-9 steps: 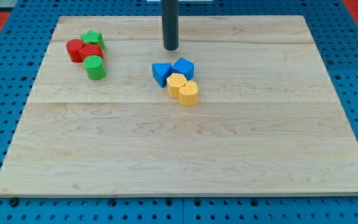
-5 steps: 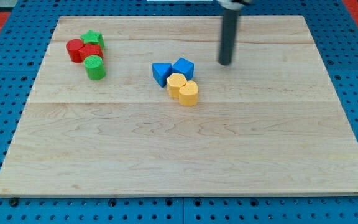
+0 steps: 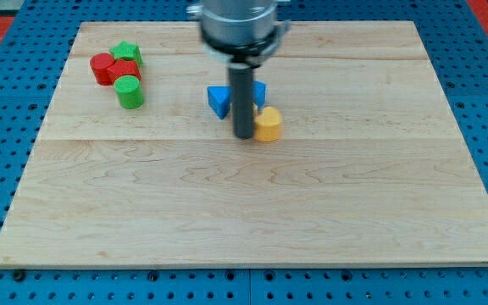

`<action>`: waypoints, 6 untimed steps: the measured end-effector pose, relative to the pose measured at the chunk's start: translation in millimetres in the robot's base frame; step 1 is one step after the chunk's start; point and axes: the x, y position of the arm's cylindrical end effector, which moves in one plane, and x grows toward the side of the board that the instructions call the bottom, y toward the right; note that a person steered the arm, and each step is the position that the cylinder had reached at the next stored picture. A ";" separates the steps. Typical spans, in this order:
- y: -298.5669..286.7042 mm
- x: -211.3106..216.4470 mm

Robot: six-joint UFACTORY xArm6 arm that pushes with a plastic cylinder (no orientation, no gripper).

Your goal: Move the yellow heart to the top center

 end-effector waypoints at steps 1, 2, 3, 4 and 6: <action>56.6 0.5; 52.7 -0.8; 89.4 -0.5; 110.5 -18.3; 40.1 -97.2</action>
